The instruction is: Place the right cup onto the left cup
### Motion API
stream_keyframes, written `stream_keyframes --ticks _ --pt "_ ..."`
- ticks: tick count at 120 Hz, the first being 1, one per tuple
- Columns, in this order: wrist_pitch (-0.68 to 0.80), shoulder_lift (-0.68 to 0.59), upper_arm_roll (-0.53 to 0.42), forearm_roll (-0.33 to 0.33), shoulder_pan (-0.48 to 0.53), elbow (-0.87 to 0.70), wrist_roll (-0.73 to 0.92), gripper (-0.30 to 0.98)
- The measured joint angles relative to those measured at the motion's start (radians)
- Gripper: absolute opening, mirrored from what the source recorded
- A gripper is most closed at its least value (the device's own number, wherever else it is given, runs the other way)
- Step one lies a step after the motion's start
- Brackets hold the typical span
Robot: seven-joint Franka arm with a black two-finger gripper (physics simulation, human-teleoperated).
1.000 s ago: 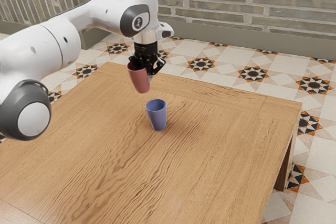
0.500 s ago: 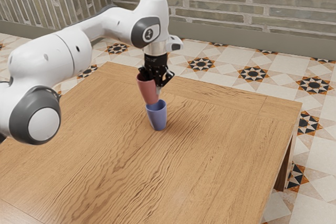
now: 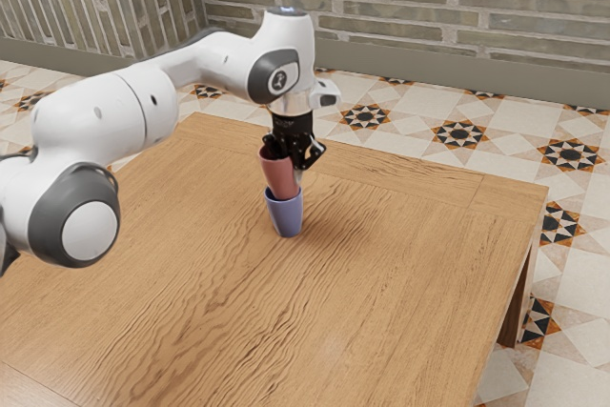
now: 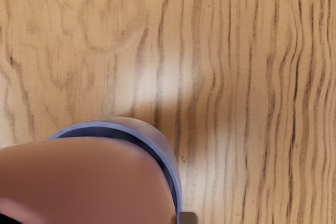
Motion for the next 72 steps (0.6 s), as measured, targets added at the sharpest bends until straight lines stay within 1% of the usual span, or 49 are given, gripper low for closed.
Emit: stream_keyframes --ticks 16,35,44,57,72 --pt "0.005 0.002 0.0 0.0 0.0 -0.009 0.0 -0.1" --pt "0.032 0.0 0.001 -0.006 0.002 -0.041 0.003 0.25" --pt "0.04 -0.001 0.003 -0.007 0.002 -0.044 0.004 0.38" --pt "0.048 -0.002 0.003 -0.008 0.0 -0.044 0.005 0.5" --pt "0.053 -0.005 0.003 -0.008 -0.001 -0.044 0.006 0.58"
